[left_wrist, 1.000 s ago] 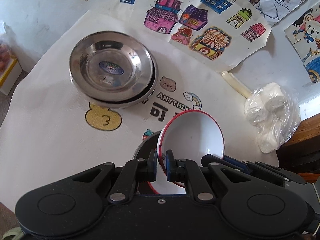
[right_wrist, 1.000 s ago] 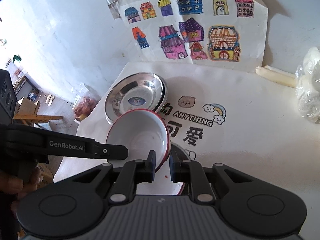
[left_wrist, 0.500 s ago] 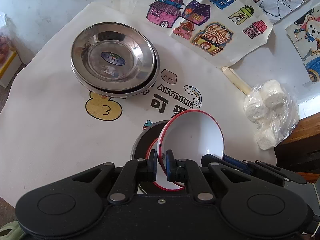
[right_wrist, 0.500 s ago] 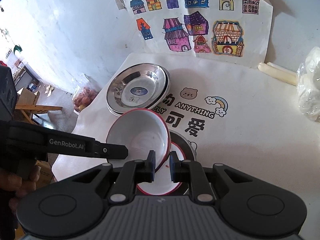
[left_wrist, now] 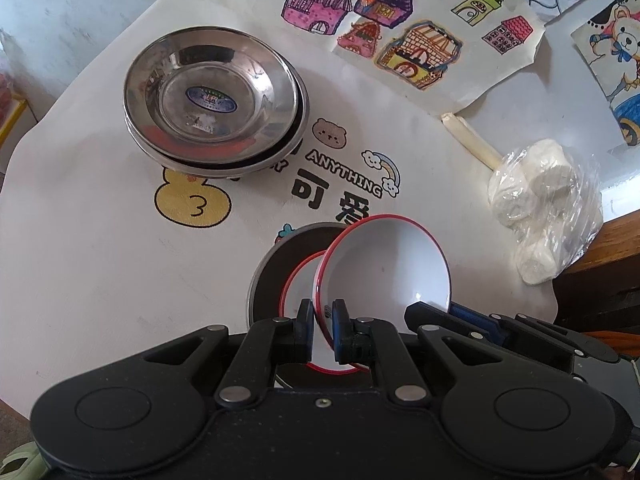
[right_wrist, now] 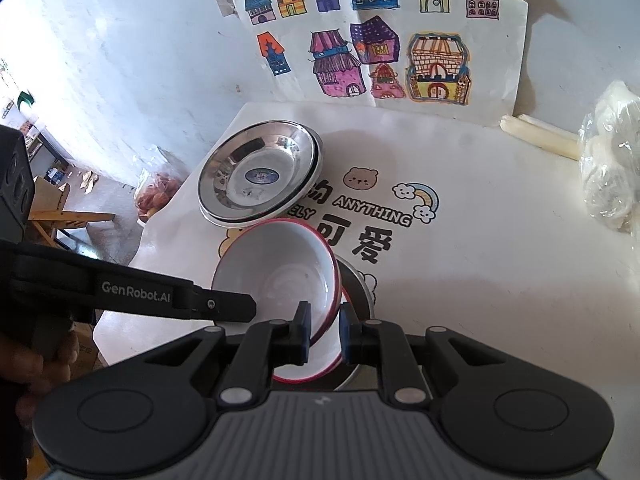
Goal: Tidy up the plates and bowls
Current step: 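Lower the second white bowl into the first white bowl with both tools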
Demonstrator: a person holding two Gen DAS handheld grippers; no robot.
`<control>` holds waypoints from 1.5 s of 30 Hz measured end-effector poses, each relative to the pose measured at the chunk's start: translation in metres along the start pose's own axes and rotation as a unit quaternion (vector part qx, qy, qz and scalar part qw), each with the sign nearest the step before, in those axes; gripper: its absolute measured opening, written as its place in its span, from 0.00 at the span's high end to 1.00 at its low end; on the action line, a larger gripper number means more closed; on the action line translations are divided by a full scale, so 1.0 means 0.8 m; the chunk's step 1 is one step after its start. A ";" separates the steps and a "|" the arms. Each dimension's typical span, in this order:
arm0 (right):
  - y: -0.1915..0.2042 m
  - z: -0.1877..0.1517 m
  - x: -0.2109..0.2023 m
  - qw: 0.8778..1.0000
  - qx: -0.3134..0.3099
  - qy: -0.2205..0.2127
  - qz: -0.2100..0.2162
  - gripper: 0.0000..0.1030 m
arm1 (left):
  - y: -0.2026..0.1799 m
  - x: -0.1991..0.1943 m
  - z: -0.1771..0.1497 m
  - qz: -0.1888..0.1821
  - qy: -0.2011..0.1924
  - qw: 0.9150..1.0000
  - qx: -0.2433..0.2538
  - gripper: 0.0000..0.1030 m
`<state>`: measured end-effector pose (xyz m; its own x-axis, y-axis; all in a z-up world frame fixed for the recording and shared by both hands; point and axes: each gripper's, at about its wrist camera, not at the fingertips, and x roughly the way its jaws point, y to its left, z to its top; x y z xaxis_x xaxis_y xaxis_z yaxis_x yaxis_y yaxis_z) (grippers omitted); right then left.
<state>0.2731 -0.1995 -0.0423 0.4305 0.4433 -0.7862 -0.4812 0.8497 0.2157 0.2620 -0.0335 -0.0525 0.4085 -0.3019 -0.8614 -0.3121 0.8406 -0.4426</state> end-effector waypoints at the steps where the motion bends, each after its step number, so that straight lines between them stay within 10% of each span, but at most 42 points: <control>1: -0.001 0.000 0.000 1.000 0.000 0.001 0.000 0.84 | 0.000 0.001 0.000 0.001 0.001 1.000 0.000 0.91; 45: -0.001 0.000 0.038 0.998 -0.017 0.065 -0.011 0.84 | -0.012 0.025 -0.005 0.046 0.034 0.998 0.028 0.85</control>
<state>0.2868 -0.1868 -0.0662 0.3397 0.3819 -0.8595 -0.4988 0.8479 0.1796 0.2696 -0.0491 -0.0663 0.3210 -0.2513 -0.9131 -0.2963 0.8891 -0.3488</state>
